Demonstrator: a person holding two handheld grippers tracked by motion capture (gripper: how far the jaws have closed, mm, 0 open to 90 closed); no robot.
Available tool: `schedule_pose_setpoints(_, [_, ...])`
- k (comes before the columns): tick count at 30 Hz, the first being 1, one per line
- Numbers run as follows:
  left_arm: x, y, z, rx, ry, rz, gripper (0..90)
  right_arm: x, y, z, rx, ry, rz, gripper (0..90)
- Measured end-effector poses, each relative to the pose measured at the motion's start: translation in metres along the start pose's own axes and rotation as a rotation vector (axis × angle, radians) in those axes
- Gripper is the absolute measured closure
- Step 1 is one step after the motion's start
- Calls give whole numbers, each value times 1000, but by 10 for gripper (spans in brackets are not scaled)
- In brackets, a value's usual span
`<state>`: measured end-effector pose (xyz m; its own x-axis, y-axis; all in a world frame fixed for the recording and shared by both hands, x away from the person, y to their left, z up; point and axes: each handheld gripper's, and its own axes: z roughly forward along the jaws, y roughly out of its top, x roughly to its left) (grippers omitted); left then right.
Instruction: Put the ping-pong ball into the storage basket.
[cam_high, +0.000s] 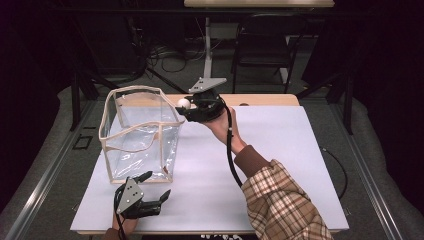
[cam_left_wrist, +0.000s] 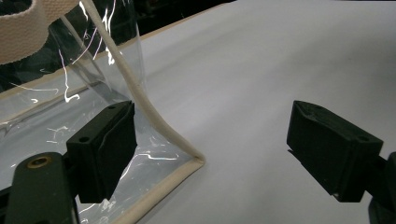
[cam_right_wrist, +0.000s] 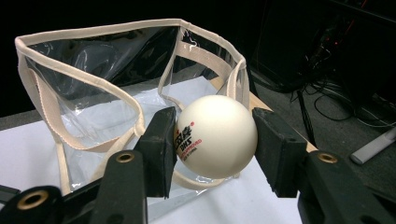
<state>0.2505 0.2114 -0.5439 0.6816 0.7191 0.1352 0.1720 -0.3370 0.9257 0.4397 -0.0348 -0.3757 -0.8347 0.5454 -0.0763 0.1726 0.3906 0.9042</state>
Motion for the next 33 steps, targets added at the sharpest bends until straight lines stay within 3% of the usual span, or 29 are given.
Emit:
schedule_pose_setpoints(11, [0, 0, 0, -3, -1, -1, 158, -3, 5, 8, 5, 2, 2, 512])
schedule_pose_setpoints(33, [0, 0, 0, -5, -2, 0, 159, 7, 19, 22, 11, 15, -19, 511])
